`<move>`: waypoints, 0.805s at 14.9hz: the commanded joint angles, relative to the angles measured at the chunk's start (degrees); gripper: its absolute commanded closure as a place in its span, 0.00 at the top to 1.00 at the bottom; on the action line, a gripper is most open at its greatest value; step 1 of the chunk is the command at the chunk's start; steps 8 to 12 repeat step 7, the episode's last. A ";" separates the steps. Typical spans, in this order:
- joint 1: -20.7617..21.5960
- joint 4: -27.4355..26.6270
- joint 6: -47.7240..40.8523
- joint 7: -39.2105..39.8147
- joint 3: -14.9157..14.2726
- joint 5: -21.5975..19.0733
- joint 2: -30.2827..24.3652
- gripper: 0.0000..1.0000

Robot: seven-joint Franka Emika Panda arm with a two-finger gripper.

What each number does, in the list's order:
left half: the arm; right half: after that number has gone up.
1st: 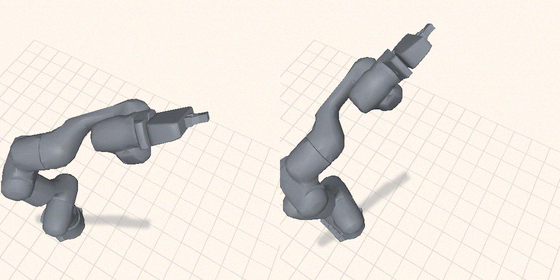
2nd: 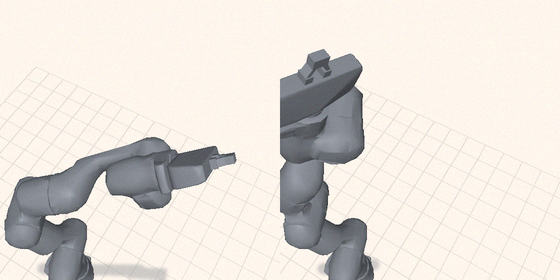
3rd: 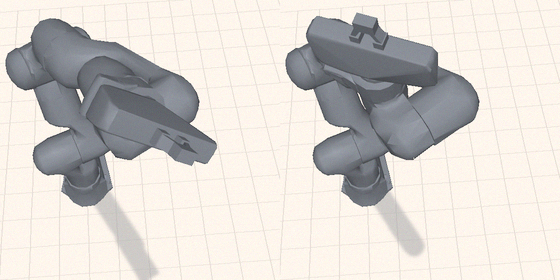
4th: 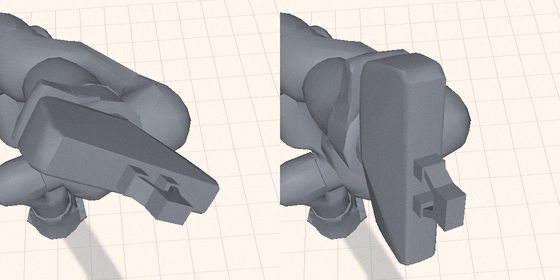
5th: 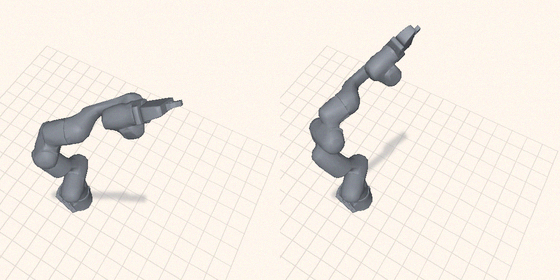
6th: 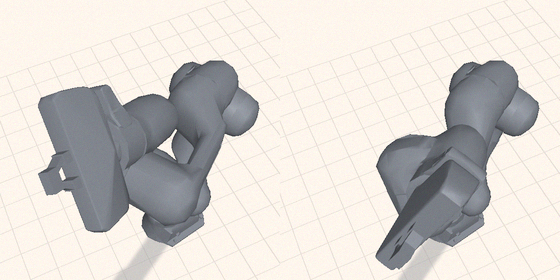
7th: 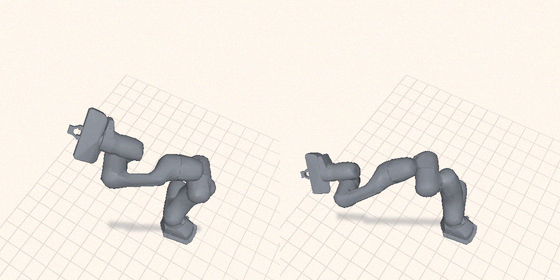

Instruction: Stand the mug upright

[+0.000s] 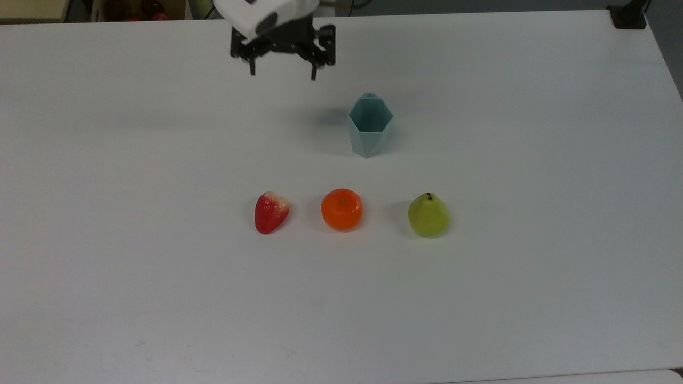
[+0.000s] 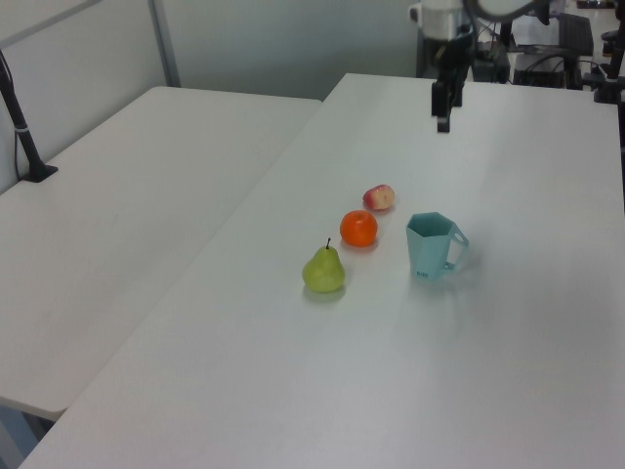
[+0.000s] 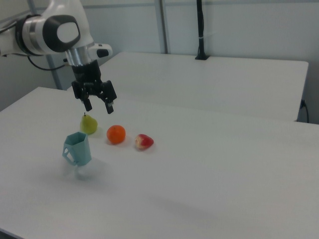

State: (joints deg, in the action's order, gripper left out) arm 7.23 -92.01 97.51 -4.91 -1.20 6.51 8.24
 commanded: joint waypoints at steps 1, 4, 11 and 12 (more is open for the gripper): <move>0.77 -3.09 -1.88 -1.15 -2.75 -0.54 -6.73 1.00; 0.77 -3.97 -1.97 -1.06 -3.72 -0.54 -8.67 1.00; 0.60 -3.80 -2.06 -1.06 -3.98 -0.54 -8.68 1.00; 0.60 -3.80 -2.06 -1.06 -3.98 -0.54 -8.68 1.00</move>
